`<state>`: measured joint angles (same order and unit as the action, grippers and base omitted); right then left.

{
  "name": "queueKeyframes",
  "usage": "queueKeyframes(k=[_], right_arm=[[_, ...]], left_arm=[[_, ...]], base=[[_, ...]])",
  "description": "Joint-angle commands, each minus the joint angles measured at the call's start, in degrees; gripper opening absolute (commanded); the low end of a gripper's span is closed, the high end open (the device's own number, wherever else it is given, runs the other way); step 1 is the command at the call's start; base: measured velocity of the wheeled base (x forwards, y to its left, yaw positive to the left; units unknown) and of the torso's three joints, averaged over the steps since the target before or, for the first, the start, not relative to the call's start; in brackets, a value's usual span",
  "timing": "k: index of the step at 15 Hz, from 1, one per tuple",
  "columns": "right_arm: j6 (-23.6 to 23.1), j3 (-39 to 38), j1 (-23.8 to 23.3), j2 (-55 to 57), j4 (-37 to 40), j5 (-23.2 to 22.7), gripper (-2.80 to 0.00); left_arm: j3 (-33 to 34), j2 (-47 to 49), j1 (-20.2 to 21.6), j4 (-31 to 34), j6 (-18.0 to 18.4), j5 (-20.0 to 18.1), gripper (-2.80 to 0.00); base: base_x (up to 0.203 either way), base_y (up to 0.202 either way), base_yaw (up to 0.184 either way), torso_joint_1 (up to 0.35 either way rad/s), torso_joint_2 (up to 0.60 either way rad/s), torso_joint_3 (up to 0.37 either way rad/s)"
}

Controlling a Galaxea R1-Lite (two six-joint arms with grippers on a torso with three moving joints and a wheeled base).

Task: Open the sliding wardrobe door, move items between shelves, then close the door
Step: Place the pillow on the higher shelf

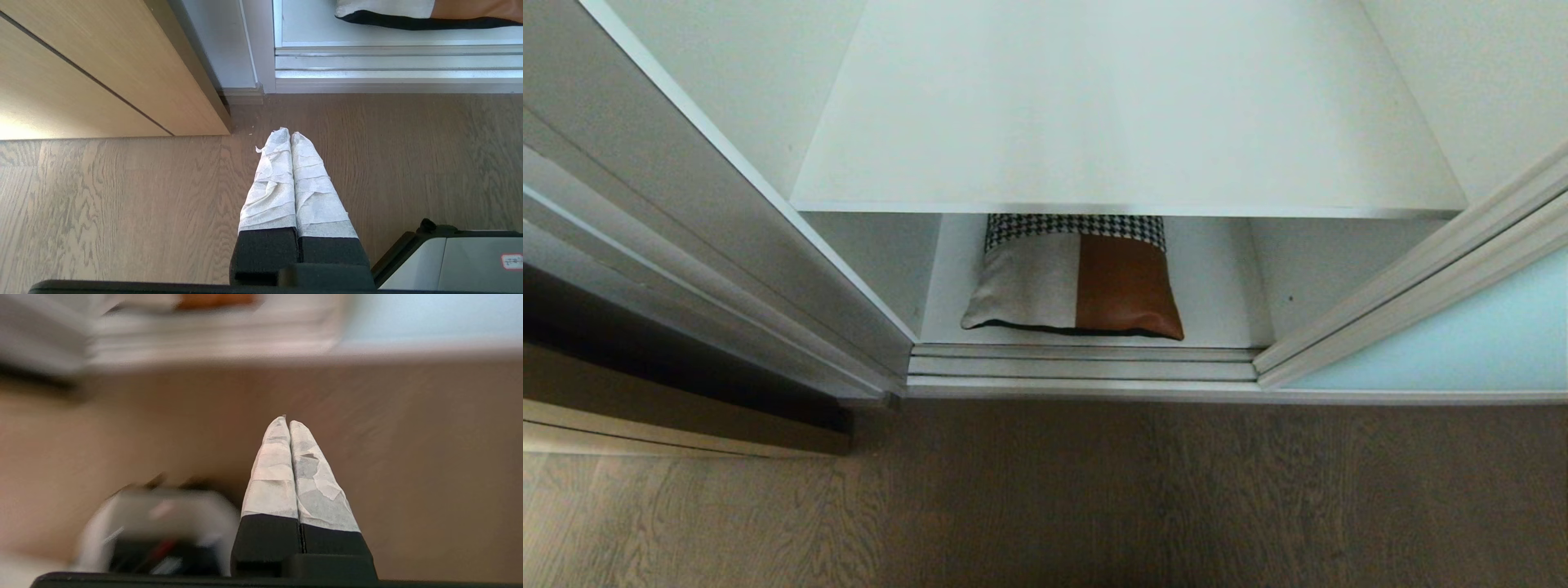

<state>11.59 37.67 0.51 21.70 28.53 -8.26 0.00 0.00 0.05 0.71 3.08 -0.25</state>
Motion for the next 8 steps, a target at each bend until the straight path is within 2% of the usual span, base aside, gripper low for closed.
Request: queueKeyframes(k=[1,5,8], right_arm=[[1.76,1.93,-0.01,8.09,2.67,-6.21,-2.8],[2.66,-3.75,0.0,17.27,2.33,-13.93,-2.8],[2.5,-9.75,0.03,26.97,-8.51,-14.78,-2.8]], left_arm=[[0.09,0.09,0.04,0.0,0.0,-0.02,-2.8],[0.09,0.09,-0.03,0.0,0.0,-0.02,-2.8],[0.09,0.09,-0.04,0.0,0.0,-0.02,-2.8]], base=[[0.0,0.0,0.0,0.0,0.0,0.0],[0.0,0.0,0.0,0.0,0.0,0.0],[0.0,0.0,0.0,0.0,0.0,0.0]])
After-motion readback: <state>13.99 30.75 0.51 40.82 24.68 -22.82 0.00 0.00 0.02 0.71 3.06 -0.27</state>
